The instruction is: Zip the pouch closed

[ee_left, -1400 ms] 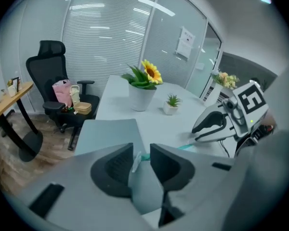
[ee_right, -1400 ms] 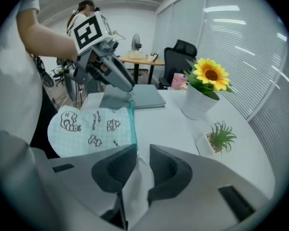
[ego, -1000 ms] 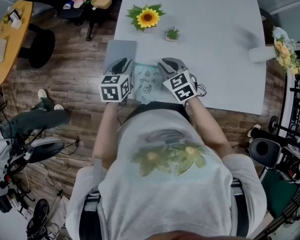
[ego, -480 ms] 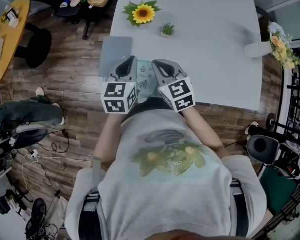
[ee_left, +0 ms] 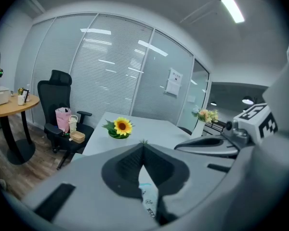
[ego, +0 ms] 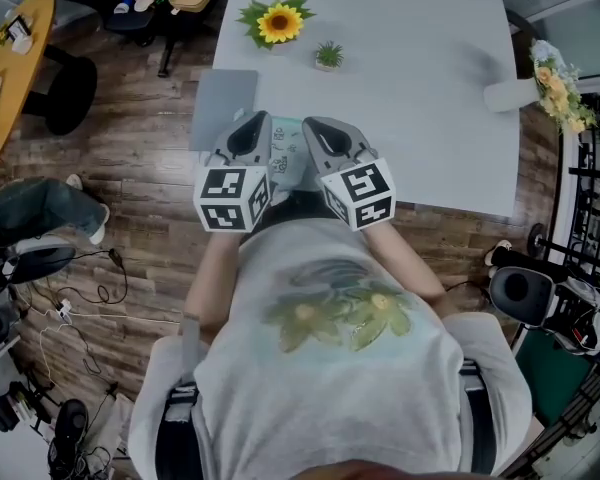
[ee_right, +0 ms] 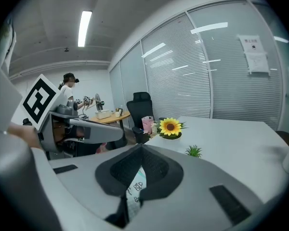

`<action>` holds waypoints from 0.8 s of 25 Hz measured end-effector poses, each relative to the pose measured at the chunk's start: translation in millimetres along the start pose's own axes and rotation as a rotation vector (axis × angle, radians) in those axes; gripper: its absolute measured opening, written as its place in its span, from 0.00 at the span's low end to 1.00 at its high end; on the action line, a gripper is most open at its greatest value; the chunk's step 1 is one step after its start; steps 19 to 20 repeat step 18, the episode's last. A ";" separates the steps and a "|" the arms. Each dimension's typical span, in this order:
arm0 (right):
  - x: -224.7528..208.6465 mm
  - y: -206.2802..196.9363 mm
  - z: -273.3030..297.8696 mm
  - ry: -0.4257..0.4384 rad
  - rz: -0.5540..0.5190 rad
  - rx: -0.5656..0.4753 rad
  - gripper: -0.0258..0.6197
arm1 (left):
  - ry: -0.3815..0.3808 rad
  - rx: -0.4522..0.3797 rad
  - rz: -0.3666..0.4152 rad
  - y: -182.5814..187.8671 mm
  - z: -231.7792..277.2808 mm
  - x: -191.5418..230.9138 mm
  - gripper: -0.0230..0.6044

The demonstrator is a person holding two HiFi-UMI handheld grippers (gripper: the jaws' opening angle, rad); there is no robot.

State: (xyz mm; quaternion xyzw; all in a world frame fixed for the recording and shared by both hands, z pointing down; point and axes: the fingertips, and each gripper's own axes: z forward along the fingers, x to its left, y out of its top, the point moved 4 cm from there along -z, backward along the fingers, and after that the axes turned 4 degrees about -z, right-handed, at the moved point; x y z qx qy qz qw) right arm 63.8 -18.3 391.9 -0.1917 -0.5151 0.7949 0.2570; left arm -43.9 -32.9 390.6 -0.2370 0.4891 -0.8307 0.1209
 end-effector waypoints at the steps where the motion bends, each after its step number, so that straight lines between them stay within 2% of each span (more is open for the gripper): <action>1: 0.2 0.1 -0.4 0.000 0.004 0.002 0.07 | -0.002 -0.003 0.000 0.8 -0.1 -0.4 0.04; 6: 0.7 -2.0 -1.3 0.011 0.039 0.011 0.07 | -0.008 -0.001 0.009 2.2 0.0 -3.8 0.04; 20: 0.1 1.4 4.1 0.023 0.023 0.015 0.07 | -0.006 0.012 0.016 2.7 4.7 -1.6 0.04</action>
